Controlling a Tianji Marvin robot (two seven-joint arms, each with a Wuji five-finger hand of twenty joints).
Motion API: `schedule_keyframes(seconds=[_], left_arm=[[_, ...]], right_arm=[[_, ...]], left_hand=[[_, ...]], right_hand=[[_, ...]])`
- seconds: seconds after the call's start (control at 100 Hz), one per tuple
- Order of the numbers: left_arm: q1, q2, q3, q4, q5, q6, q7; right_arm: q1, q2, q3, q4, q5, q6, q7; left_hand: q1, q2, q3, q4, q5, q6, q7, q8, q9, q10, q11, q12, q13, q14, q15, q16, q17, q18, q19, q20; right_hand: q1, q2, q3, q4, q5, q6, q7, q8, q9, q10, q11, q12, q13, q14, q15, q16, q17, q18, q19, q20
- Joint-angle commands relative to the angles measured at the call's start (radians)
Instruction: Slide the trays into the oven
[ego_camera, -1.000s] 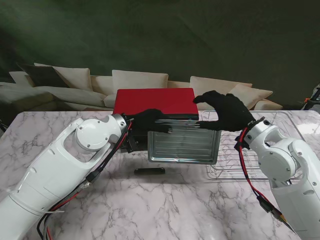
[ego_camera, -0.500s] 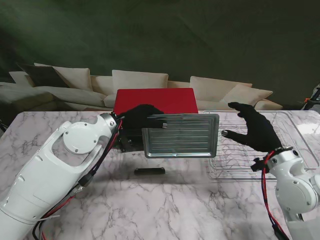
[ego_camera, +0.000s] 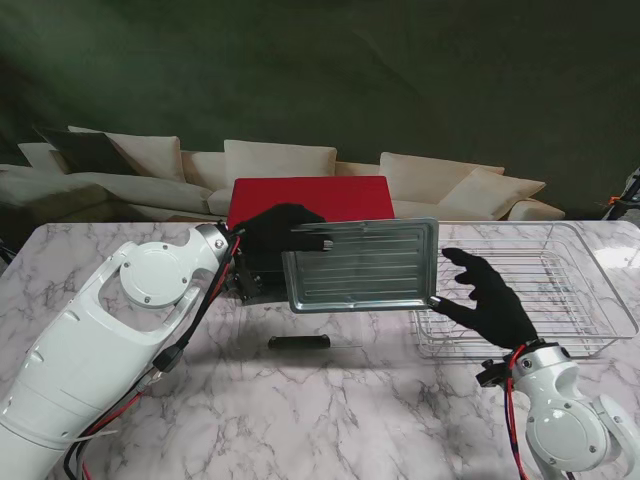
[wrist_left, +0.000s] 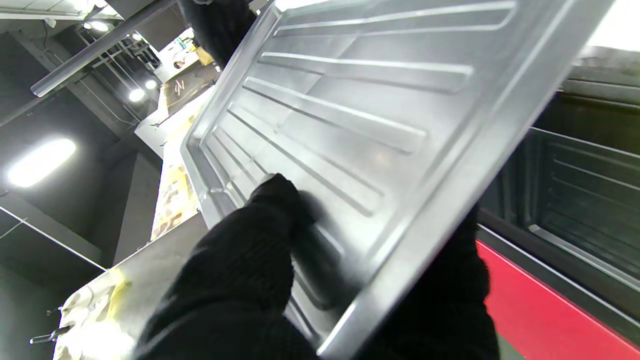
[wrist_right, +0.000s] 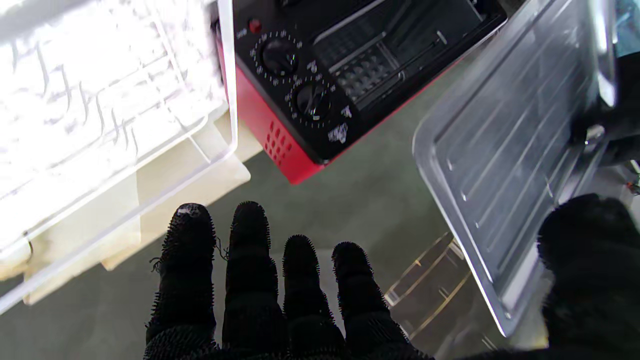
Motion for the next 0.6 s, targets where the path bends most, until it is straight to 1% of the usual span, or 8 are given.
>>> schedule_keyframes(seconds=[0.0,0.16,0.3,0.36,0.41,0.46,0.51,0.59], left_arm=[[-0.006,-0.004,-0.003,0.001,-0.012,0.001,-0.018],[-0.006,-0.005,-0.002,0.001,-0.025,0.004,-0.018],[-0.011,-0.009,0.005,0.009,-0.041,0.007,-0.018],[-0.016,-0.010,0.010,0.016,-0.044,0.008,-0.014],[-0.019,-0.012,0.015,0.020,-0.047,0.009,-0.011],[-0.022,-0.013,0.019,0.025,-0.051,0.010,-0.011],[-0.025,-0.015,0.024,0.029,-0.054,0.010,-0.009],[-0.029,-0.018,0.031,0.035,-0.060,0.010,-0.005]], right_arm=[[0.002,-0.008,-0.026,-0.003,0.024,0.021,0.012],[0.022,-0.010,-0.076,-0.003,0.068,0.050,0.017],[0.029,-0.011,-0.105,-0.015,0.114,0.071,0.034],[0.029,-0.012,-0.116,-0.020,0.126,0.071,0.033],[0.028,-0.013,-0.124,-0.026,0.145,0.071,0.033],[0.025,-0.014,-0.129,-0.035,0.170,0.073,0.038],[0.022,-0.014,-0.134,-0.043,0.187,0.078,0.043],[0.019,-0.016,-0.141,-0.053,0.207,0.083,0.042]], left_hand=[[0.099,0.089,0.110,0.044,0.089,-0.104,0.115,0.052,0.013,0.005,0.019,0.009,0.011,0.031,0.025,-0.005,0.012,-0.052,0.043,-0.007],[0.101,0.090,0.106,0.045,0.089,-0.102,0.115,0.053,0.013,0.006,0.020,0.009,0.011,0.032,0.024,-0.005,0.010,-0.051,0.041,-0.007],[0.102,0.090,0.104,0.045,0.089,-0.102,0.116,0.053,0.014,0.009,0.020,0.008,0.012,0.034,0.024,-0.005,0.012,-0.048,0.040,-0.006],[0.102,0.091,0.104,0.046,0.090,-0.100,0.115,0.053,0.014,0.009,0.020,0.008,0.013,0.034,0.024,-0.005,0.012,-0.047,0.040,-0.005],[0.103,0.091,0.104,0.046,0.090,-0.101,0.115,0.053,0.014,0.010,0.020,0.008,0.013,0.034,0.025,-0.005,0.012,-0.046,0.040,-0.005],[0.102,0.090,0.104,0.046,0.090,-0.101,0.115,0.053,0.014,0.010,0.020,0.008,0.013,0.035,0.025,-0.005,0.013,-0.046,0.040,-0.005],[0.102,0.091,0.103,0.046,0.090,-0.102,0.114,0.053,0.014,0.008,0.020,0.008,0.013,0.034,0.025,-0.005,0.013,-0.046,0.040,-0.004],[0.102,0.092,0.102,0.046,0.091,-0.101,0.115,0.053,0.013,0.009,0.020,0.008,0.013,0.034,0.025,-0.005,0.013,-0.046,0.040,-0.004]], right_hand=[[-0.015,-0.037,0.009,0.009,-0.004,0.016,0.010,0.020,0.011,0.010,0.038,0.013,0.018,-0.012,0.044,0.026,0.024,-0.048,0.036,0.019],[-0.003,-0.053,0.018,0.009,0.023,0.026,0.055,0.039,0.042,0.015,0.090,0.034,0.049,-0.021,0.108,0.052,0.074,-0.074,0.082,0.025],[0.014,-0.088,0.039,0.005,0.042,0.020,0.099,0.051,0.079,0.012,0.148,0.059,0.099,-0.027,0.198,0.101,0.123,-0.067,0.126,0.044],[0.028,-0.094,0.051,0.002,0.049,0.014,0.146,0.067,0.095,0.009,0.176,0.076,0.124,-0.033,0.239,0.128,0.153,-0.067,0.151,0.061],[0.057,-0.104,0.064,0.001,0.052,0.011,0.187,0.082,0.108,0.009,0.203,0.095,0.150,-0.037,0.275,0.149,0.186,-0.069,0.177,0.081],[0.092,-0.112,0.096,0.000,0.063,0.003,0.227,0.095,0.127,0.007,0.226,0.113,0.182,-0.042,0.308,0.166,0.222,-0.070,0.202,0.101],[0.114,-0.122,0.152,-0.010,0.073,-0.004,0.271,0.105,0.150,0.003,0.242,0.127,0.224,-0.047,0.346,0.184,0.266,-0.067,0.233,0.125],[0.141,-0.122,0.270,-0.021,0.100,-0.019,0.339,0.111,0.203,-0.001,0.272,0.149,0.296,-0.054,0.399,0.208,0.338,-0.065,0.280,0.154]])
